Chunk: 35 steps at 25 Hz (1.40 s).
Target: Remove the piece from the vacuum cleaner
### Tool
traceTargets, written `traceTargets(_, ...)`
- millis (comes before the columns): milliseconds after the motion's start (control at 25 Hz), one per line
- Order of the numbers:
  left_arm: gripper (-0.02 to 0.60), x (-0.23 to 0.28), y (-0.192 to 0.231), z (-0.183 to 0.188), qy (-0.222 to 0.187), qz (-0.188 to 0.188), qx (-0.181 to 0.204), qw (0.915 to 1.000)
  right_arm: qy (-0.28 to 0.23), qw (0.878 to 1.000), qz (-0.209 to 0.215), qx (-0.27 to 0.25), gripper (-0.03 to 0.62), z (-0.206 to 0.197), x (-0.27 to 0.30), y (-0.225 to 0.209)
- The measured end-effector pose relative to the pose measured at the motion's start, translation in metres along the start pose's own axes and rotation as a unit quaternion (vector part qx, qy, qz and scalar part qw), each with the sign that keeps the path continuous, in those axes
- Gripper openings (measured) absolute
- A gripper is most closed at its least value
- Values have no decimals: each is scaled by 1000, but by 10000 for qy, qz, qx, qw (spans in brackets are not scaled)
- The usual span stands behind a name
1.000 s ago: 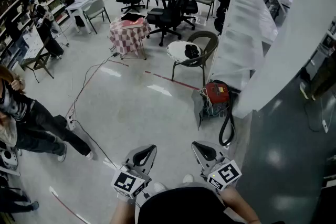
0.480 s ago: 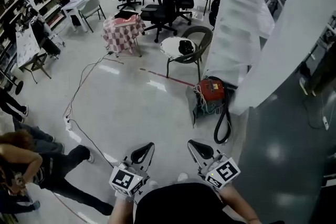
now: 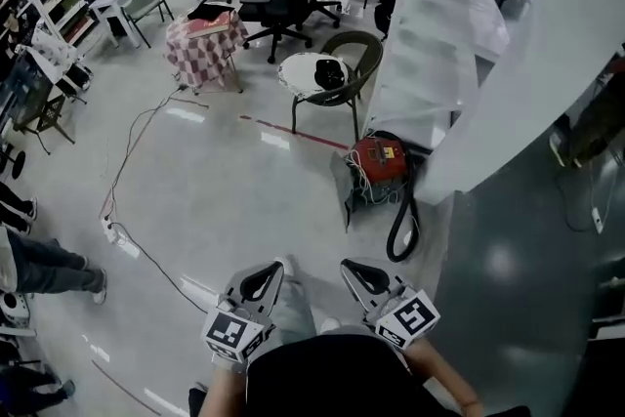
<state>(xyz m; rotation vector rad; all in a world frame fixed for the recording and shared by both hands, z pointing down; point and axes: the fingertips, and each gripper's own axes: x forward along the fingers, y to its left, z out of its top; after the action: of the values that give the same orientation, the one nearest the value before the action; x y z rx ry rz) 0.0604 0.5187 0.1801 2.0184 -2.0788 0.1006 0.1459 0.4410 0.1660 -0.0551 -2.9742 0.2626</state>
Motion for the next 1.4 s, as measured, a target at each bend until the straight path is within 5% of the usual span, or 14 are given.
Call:
traceTargets(680,17,142,241,17,8,-825,-43,9966,302,9970,-691,162,29,25,233,-132)
traceTargets(960,17,178,269,17,210,-1094,-194,9936,416,9931,-1074,226,29,28,254,-166)
traceTargets(1400,18,278,241,12,647,-1886,268,9795,403,9770,-1950,769,29,-1,210,-244)
